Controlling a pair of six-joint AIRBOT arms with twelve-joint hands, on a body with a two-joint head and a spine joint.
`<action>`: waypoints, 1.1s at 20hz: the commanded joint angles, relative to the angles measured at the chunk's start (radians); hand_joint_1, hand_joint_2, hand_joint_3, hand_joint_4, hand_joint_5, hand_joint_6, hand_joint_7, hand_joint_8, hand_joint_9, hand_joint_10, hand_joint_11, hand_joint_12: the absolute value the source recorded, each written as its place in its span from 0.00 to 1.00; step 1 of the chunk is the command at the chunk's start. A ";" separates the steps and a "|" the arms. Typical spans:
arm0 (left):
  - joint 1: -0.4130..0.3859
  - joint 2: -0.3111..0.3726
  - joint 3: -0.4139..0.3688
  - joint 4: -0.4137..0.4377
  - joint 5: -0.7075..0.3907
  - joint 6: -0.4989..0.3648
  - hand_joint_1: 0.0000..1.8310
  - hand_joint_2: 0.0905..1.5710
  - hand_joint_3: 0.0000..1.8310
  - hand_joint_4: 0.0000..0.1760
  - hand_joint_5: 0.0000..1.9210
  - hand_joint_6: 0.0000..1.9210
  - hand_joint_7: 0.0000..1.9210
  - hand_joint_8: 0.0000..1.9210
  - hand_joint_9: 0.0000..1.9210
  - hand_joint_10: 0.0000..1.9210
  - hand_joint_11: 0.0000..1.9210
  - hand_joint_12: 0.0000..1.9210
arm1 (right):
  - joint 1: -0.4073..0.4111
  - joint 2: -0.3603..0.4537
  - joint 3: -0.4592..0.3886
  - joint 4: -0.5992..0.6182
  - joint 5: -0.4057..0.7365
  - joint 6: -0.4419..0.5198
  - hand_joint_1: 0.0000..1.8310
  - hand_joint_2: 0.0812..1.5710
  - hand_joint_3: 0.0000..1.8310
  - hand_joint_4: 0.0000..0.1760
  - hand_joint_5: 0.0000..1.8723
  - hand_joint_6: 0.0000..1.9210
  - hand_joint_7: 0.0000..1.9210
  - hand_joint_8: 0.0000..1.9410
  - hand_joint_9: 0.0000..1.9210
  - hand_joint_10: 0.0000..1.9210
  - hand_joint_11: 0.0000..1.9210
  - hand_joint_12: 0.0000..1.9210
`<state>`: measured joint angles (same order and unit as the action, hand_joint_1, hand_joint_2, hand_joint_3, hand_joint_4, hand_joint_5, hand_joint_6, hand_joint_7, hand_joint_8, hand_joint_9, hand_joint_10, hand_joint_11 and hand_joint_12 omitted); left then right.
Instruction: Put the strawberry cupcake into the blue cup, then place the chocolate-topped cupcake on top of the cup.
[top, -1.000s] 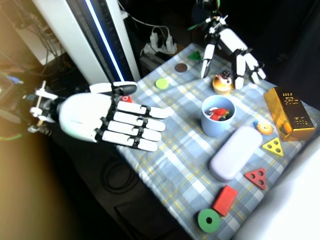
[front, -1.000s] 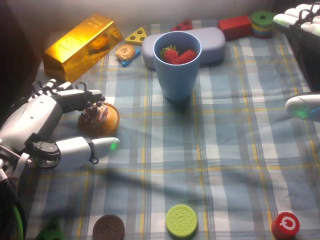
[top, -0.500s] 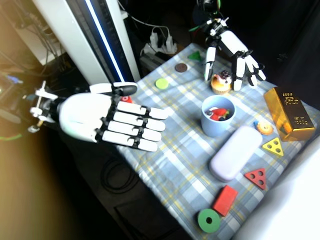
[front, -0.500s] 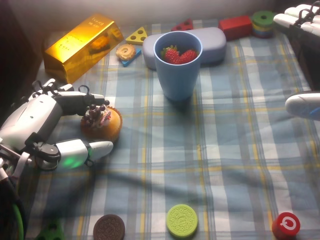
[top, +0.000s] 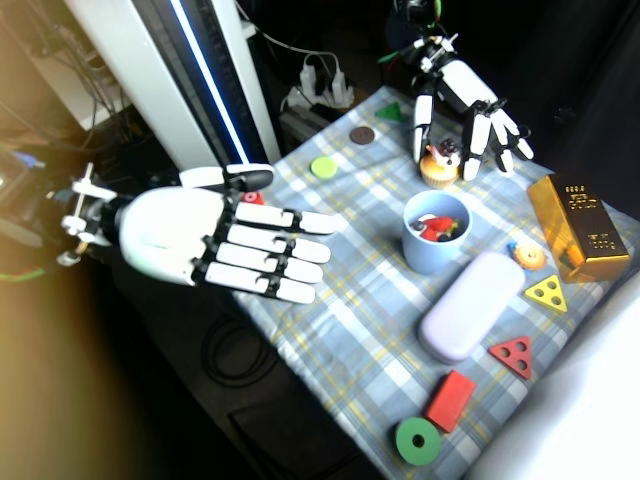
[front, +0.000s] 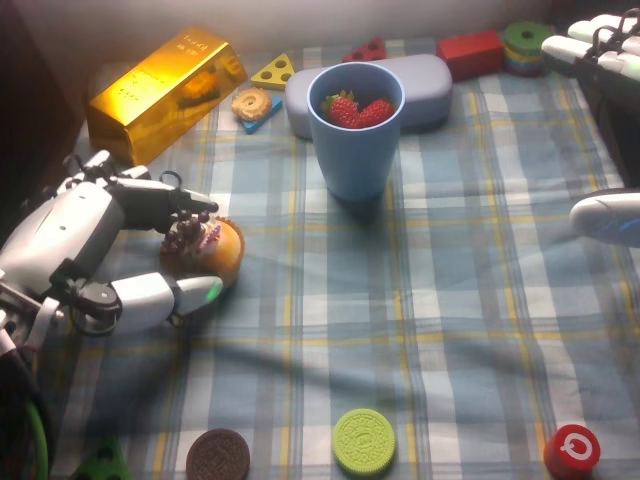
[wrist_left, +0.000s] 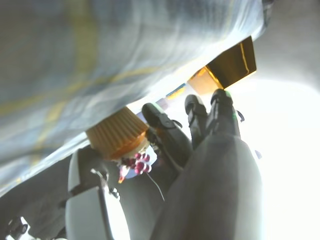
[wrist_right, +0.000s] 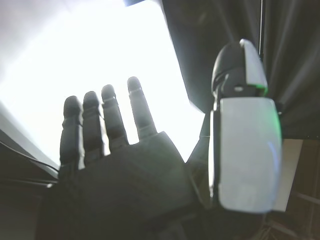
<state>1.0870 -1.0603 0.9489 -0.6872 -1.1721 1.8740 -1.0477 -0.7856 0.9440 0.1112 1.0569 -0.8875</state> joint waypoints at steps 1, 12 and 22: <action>-0.017 0.011 -0.002 0.054 -0.120 -0.004 0.54 0.62 0.00 0.46 0.47 0.15 0.49 0.01 0.18 0.01 0.00 0.00 | 0.003 -0.001 0.004 0.011 0.125 0.012 0.00 0.61 0.00 0.29 0.04 0.00 0.06 0.00 0.05 0.00 0.04 0.07; -0.057 0.082 -0.063 0.134 -0.181 -0.004 0.49 0.64 0.00 0.45 0.45 0.00 0.48 0.01 0.16 0.00 0.00 0.00 | 0.001 0.001 0.004 0.012 0.124 0.014 0.00 0.64 0.00 0.00 0.05 0.00 0.06 0.00 0.05 0.01 0.04 0.09; -0.120 0.096 -0.054 0.182 -0.201 -0.004 0.55 0.63 0.00 0.49 0.45 0.00 0.45 0.00 0.15 0.00 0.00 0.00 | 0.001 -0.003 0.008 0.012 0.123 0.014 0.00 0.65 0.00 0.00 0.06 0.00 0.07 0.01 0.06 0.01 0.04 0.09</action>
<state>0.9760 -0.9623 0.8917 -0.5457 -1.2518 1.8771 -1.0531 -0.7868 0.9482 0.1112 1.0573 -0.8833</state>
